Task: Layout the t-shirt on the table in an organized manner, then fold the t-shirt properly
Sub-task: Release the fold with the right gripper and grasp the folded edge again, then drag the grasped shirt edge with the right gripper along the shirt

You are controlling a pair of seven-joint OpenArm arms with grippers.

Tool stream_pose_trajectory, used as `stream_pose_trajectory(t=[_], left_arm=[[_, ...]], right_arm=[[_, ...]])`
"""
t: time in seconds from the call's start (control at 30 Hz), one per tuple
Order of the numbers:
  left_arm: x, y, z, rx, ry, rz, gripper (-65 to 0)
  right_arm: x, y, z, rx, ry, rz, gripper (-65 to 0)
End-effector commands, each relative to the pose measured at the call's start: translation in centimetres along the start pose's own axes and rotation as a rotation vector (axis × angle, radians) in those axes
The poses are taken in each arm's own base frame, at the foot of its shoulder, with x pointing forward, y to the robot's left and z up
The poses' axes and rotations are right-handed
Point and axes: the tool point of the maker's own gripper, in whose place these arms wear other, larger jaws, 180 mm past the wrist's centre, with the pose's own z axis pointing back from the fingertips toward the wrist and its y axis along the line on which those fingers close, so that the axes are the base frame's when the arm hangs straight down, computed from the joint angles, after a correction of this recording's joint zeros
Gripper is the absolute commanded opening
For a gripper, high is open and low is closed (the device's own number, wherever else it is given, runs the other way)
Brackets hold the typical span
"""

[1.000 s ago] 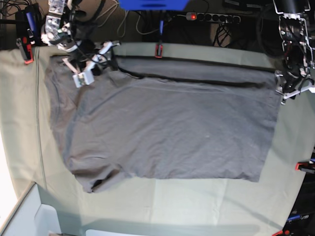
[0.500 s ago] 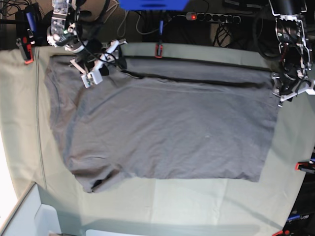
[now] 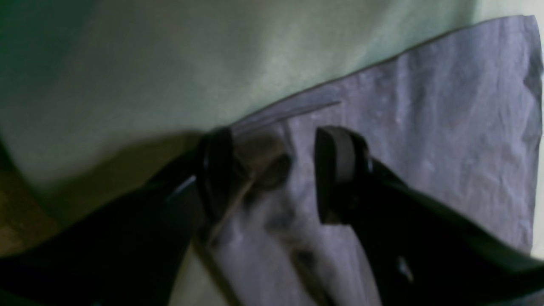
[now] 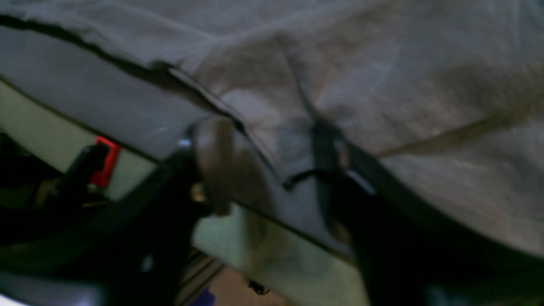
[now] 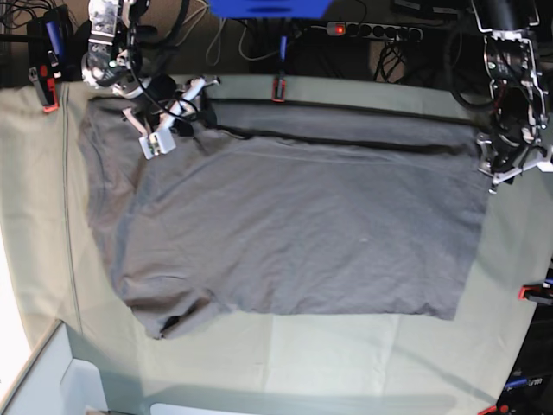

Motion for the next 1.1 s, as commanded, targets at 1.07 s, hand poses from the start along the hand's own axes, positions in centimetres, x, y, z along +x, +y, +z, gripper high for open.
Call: stream_pose_trajectory(t=[1.07], left_arm=[[1.8, -1.0, 0.3, -0.026, -0.038, 0.000, -34.3]], right_arm=[[13.1, 3.1, -5.0, 0.126, -0.151, 0.222, -65.0]])
